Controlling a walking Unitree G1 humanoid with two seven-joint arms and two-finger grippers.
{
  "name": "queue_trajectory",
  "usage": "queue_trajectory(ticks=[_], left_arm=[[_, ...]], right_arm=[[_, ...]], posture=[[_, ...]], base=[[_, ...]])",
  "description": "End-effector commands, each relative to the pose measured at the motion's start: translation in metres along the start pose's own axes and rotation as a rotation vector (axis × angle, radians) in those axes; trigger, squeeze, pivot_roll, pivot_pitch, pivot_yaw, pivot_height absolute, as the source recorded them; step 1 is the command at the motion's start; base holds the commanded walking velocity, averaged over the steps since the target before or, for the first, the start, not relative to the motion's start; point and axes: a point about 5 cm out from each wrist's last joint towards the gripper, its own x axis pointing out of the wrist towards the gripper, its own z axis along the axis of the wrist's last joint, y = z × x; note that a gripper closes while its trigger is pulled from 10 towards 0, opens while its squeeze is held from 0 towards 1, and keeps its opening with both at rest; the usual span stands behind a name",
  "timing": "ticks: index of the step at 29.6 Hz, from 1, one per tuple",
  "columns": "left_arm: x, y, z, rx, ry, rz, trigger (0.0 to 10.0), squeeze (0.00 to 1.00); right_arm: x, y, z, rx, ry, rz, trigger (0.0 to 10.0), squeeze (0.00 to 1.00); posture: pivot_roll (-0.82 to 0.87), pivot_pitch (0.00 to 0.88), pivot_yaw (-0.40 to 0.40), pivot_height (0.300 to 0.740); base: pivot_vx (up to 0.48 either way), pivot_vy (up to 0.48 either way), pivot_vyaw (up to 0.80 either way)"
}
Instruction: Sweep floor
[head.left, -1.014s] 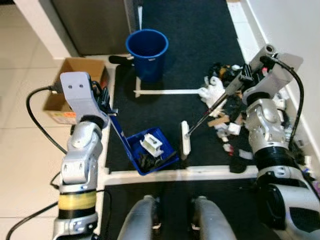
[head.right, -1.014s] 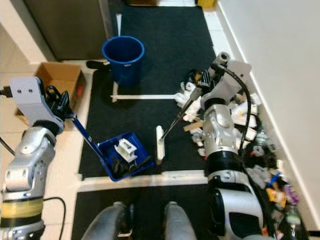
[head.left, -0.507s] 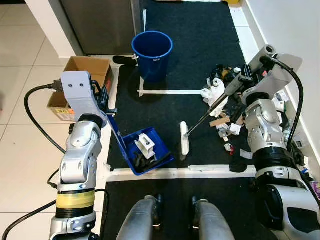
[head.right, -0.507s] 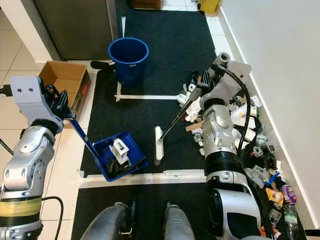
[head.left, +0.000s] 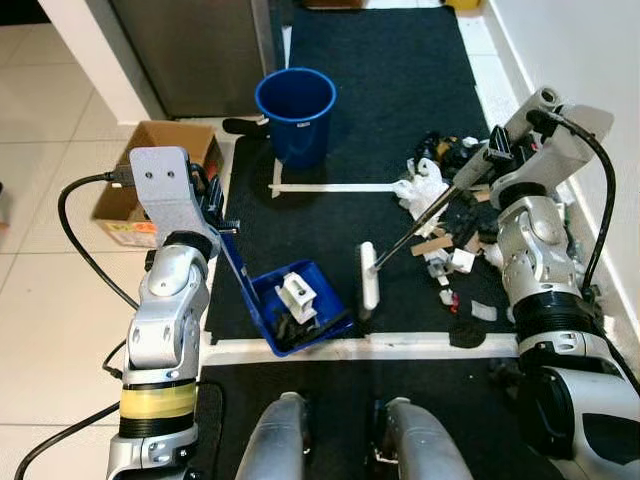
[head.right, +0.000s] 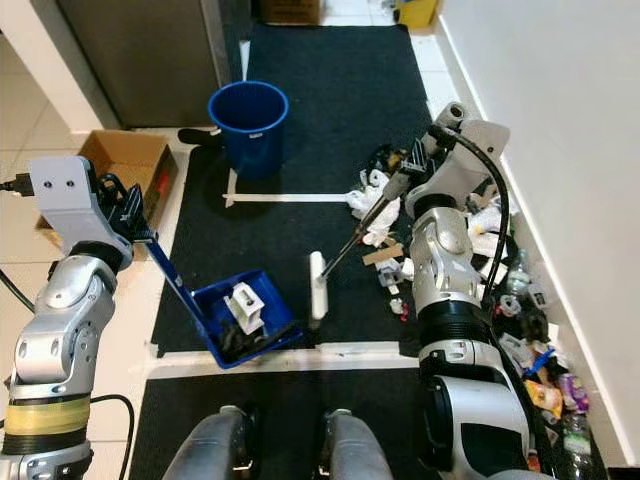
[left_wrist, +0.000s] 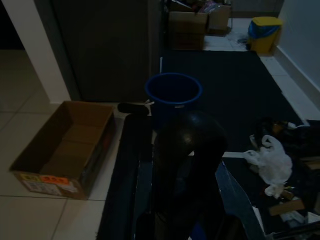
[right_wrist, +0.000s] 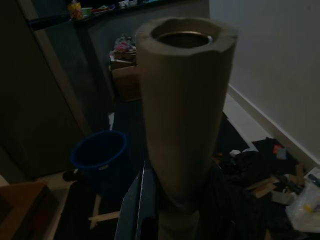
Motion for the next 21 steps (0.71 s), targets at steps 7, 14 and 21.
queue_trajectory(ticks=[7, 14, 21], left_arm=[[0.0, 0.004, 0.004, 0.002, -0.033, 0.038, 10.0, 0.0], [0.001, 0.007, 0.006, 0.02, -0.047, 0.06, 10.0, 0.0], [-0.001, 0.011, 0.011, 0.034, -0.083, 0.059, 10.0, 0.0]], right_arm=[[0.0, 0.002, 0.004, 0.004, -0.026, 0.011, 10.0, 0.0], [-0.001, 0.005, 0.003, -0.019, -0.033, 0.03, 10.0, 0.0], [-0.006, 0.019, 0.005, -0.099, -0.103, 0.102, 10.0, 0.0]], posture=[[0.03, 0.154, -0.013, 0.74], [0.03, 0.154, -0.013, 0.74], [0.03, 0.16, -0.013, 0.74]], base=[[0.0, 0.0, 0.0], [0.0, 0.0, 0.0], [0.0, 0.0, 0.0]])
